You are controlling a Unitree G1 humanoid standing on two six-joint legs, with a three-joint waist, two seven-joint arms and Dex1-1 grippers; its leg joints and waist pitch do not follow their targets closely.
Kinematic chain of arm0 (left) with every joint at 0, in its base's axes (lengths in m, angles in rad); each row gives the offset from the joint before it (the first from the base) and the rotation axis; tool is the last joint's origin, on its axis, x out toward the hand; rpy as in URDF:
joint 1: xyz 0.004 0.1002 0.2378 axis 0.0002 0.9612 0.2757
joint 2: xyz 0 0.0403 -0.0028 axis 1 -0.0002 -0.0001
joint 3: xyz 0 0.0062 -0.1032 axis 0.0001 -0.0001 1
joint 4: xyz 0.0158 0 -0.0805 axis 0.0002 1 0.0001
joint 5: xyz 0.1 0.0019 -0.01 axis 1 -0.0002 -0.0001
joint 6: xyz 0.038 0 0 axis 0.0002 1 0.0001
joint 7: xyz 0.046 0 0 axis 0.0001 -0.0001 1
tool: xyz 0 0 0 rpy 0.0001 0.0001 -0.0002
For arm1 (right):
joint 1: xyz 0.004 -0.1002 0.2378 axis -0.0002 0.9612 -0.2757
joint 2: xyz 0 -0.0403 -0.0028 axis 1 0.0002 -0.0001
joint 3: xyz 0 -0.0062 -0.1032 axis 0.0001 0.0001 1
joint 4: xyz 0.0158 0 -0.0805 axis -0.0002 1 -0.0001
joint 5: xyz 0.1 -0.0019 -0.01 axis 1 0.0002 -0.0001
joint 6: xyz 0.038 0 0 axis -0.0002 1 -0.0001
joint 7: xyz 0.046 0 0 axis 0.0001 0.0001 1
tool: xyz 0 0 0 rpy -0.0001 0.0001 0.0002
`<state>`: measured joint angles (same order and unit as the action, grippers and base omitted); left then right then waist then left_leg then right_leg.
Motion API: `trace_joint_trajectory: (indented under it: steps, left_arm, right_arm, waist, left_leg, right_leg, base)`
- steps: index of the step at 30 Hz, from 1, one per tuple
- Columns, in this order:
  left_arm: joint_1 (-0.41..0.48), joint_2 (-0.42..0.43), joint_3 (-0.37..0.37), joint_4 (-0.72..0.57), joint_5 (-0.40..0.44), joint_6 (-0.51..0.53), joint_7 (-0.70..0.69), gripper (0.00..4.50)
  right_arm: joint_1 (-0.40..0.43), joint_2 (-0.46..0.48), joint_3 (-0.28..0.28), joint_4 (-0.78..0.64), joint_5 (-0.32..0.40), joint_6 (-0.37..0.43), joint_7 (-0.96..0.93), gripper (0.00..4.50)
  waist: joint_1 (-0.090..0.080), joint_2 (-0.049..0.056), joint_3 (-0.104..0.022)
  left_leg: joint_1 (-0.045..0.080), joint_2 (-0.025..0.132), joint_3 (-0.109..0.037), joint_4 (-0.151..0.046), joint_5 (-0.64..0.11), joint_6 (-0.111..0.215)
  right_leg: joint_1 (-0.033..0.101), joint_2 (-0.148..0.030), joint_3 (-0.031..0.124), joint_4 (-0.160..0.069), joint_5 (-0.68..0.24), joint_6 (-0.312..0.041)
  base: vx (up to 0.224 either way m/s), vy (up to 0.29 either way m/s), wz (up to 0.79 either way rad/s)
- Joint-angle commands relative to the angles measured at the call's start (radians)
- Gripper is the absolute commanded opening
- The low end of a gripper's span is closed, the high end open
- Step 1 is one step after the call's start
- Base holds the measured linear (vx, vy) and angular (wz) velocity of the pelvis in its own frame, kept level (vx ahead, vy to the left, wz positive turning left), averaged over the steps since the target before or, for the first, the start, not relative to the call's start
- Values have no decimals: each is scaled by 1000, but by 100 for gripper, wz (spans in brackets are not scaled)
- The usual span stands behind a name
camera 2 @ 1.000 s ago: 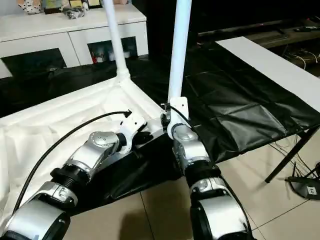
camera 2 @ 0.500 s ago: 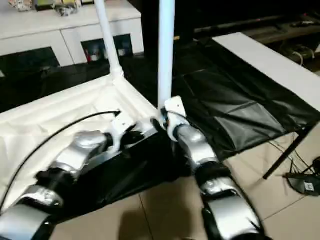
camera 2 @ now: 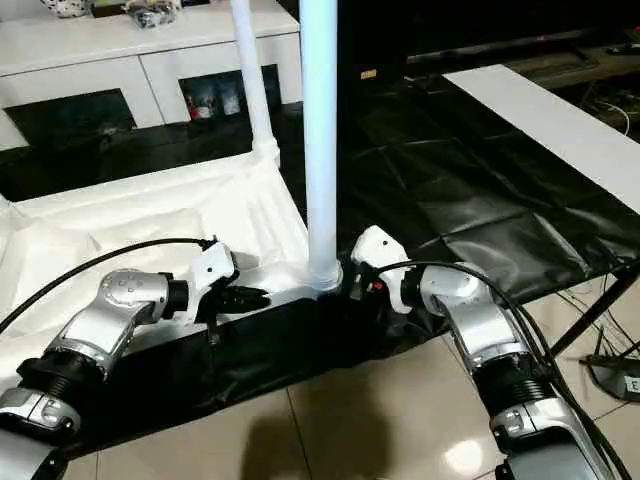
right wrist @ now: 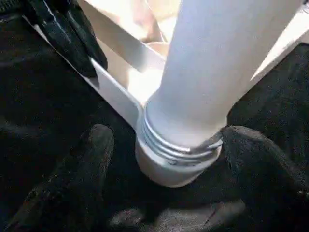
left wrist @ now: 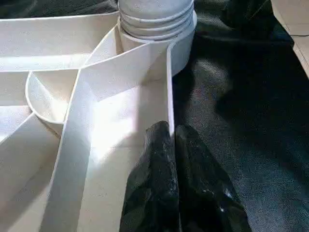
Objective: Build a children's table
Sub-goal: Rotate leg to tighten
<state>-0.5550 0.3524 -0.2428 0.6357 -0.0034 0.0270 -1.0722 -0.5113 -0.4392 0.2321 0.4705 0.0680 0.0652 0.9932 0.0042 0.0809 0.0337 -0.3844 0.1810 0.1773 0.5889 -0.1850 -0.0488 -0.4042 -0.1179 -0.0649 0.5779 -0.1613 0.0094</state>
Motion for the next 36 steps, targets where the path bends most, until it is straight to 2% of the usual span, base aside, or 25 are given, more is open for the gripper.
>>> trace_joint_trajectory:
  steps: [1, 4, 8, 10, 13, 15, 18, 19, 22, 27, 31, 33, 35, 36]
  left_arm:
    - [13, 8, -9, -6, -4, -6, -21, 0]
    - [17, 11, -8, -11, -8, -5, -24, 0]
    - [20, 14, -6, -14, -8, -3, -25, 0]
    - [23, 16, -4, -16, -8, -3, -26, 0]
    - [22, 17, -3, -14, -7, -3, -28, 0]
    - [22, 17, -3, -13, -7, -2, -28, 0]
    - [22, 16, -4, -13, -6, -1, -29, 0]
    - [22, 16, -4, -13, -6, 0, -29, 0]
    - [22, 17, -5, -14, -6, 0, -33, 0]
    - [24, 20, -8, -17, -8, 2, -43, 0]
    - [33, 19, -16, -24, -3, 6, -43, 0]
    - [26, -6, -24, -10, 29, 28, 28, 0]
    - [18, -29, -22, 4, 41, 41, 75, 0]
    - [9, -56, -22, 16, 48, 49, 115, 0]
  right_arm:
    - [-32, 13, 5, -10, 8, -3, 27, 381]
    - [-52, 22, 2, 38, 1, -11, 32, 381]
    - [-61, 23, 5, 65, -6, -18, 31, 381]
    - [-72, 30, -4, 91, -3, -16, 21, 354]
    - [-87, 37, -12, 120, 5, -13, 23, 341]
    - [-89, 38, -10, 126, 1, -17, 21, 307]
    - [-106, 52, -15, 169, -5, -39, 16, 296]
    - [-108, 53, -16, 173, -4, -41, 15, 272]
    - [-116, 62, -18, 189, 1, -51, 17, 262]
    - [-122, 74, -19, 206, 12, -71, 45, 229]
    - [-111, 88, -20, 204, 16, -75, 50, 206]
    - [-99, 126, -27, 201, 15, -50, -1, 200]
    - [-86, 150, -28, 189, 20, -39, -19, 199]
    - [-66, 175, -24, 166, 28, -31, -26, 198]
  waist:
    - [4, -19, -61]
    - [6, -19, -62]
    - [9, -20, -62]
    - [9, -20, -62]
    - [10, -19, -63]
    - [10, -19, -63]
    - [10, -17, -65]
    - [9, -18, -65]
    - [8, -18, -64]
    - [4, -17, -61]
    - [8, -18, -64]
    - [5, -18, -62]
    - [5, -18, -60]
    - [6, -19, -56]
  left_leg:
    - [11, 38, -4, -74, -263, 83]
    - [9, 37, -3, -70, -227, 104]
    - [10, 38, -2, -68, -215, 105]
    - [11, 38, -2, -68, -205, 107]
    - [11, 37, -1, -66, -198, 110]
    - [11, 37, -1, -65, -196, 111]
    - [12, 37, 0, -63, -189, 114]
    - [11, 37, 0, -63, -190, 115]
    - [10, 37, -1, -63, -195, 115]
    - [10, 39, 0, -66, -235, 91]
    - [12, 40, 1, -63, -209, 91]
    - [11, 40, 2, -64, -202, 94]
    - [14, 39, 1, -66, -229, 84]
    - [18, 40, 2, -69, -269, 71]
  right_leg:
    - [50, -21, 24, -51, -154, -276]
    - [51, -23, 23, -47, -137, -286]
    - [50, -24, 23, -47, -148, -285]
    - [51, -22, 23, -45, -136, -287]
    - [52, -22, 22, -44, -126, -292]
    - [52, -22, 21, -44, -124, -293]
    - [52, -22, 21, -42, -117, -298]
    - [52, -22, 21, -42, -116, -299]
    - [54, -21, 20, -41, -120, -298]
    - [53, -21, 20, -46, -169, -289]
    - [53, -20, 21, -42, -139, -294]
    - [52, -19, 22, -41, -128, -297]
    - [50, -20, 21, -46, -170, -289]
    - [46, -21, 24, -55, -229, -275]
  base:
    - [0, 0, 0]
    - [0, 0, 0]
    - [0, 0, 0]
    - [0, 0, 0]
    - [0, 0, 0]
    - [0, 0, 0]
    - [0, 0, 0]
    - [0, 0, 0]
    - [0, 0, 0]
    - [0, 0, 0]
    - [0, 0, 0]
    - [0, 0, 0]
    - [0, 0, 0]
    - [0, 0, 0]
